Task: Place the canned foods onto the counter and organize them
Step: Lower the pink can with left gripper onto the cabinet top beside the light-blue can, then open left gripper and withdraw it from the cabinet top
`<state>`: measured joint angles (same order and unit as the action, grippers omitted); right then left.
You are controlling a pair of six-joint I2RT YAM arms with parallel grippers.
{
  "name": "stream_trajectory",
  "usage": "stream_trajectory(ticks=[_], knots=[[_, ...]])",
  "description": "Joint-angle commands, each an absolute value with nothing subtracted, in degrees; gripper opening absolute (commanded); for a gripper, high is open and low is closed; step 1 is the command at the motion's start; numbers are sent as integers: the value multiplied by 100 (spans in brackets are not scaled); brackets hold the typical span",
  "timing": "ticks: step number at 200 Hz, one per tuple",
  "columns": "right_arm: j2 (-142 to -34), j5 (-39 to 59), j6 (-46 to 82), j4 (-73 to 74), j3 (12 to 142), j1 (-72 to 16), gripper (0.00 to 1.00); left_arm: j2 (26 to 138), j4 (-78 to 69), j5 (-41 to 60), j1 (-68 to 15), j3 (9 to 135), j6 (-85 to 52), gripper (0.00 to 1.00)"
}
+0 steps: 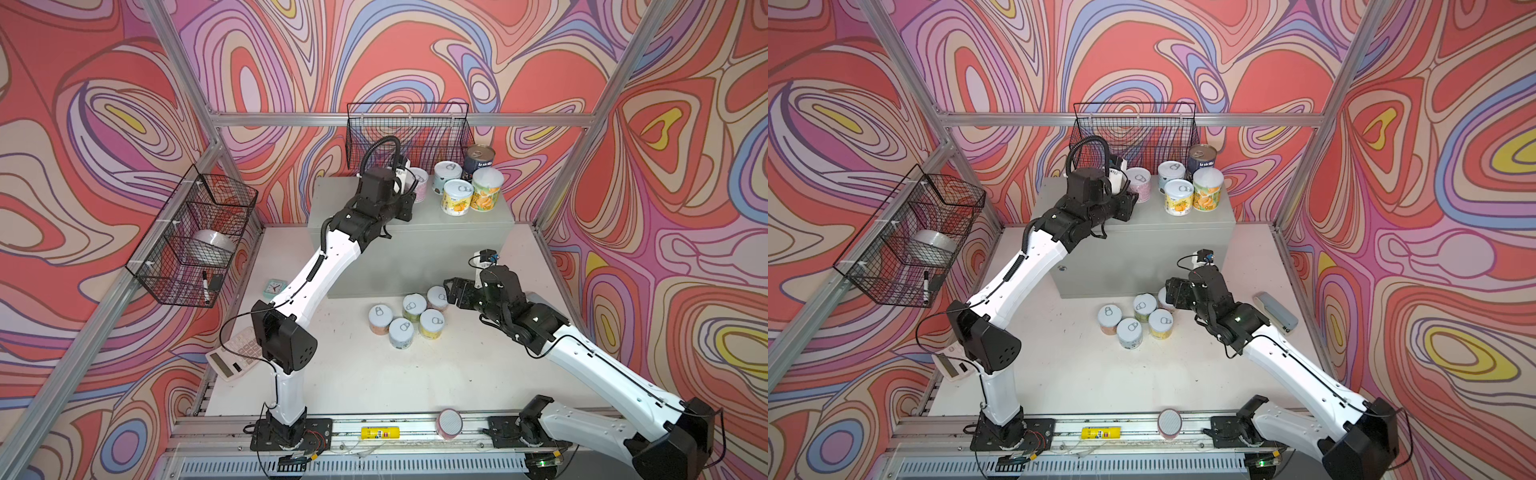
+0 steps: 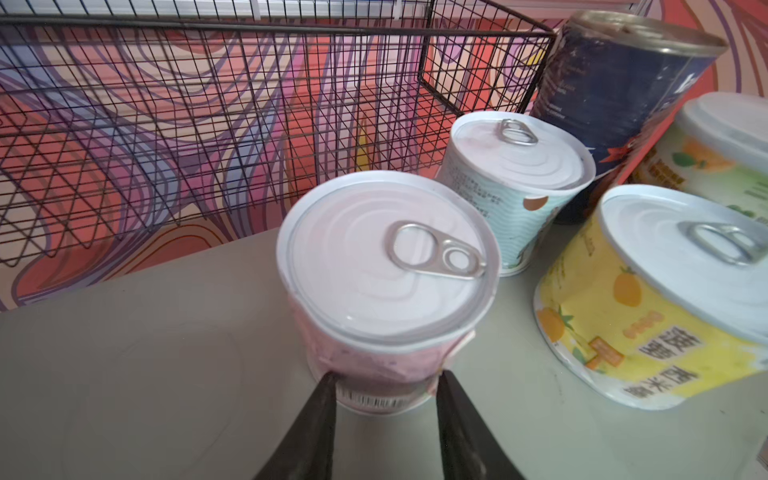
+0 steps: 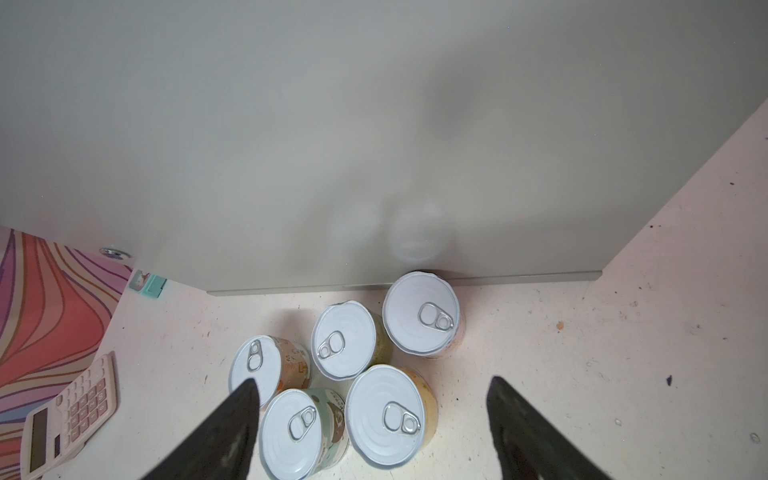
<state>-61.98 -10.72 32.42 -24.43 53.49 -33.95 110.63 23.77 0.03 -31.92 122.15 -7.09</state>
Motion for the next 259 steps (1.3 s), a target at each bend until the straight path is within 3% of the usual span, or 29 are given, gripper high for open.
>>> stream_trajectory(ticks=[1,236,259], knots=[[-6246,-1146,3208,-2347,5269,-3434,89,11217,2259,69,-3175,12409,-641,41],[-6401,-1327,3106,-2312,5245,-3428,89,12045,2213,463,-3182,13406,-788,41],[-6424,-1300,3104,-2281,5246,-3429,89,11985,2264,356,-3182,13393,-734,44]])
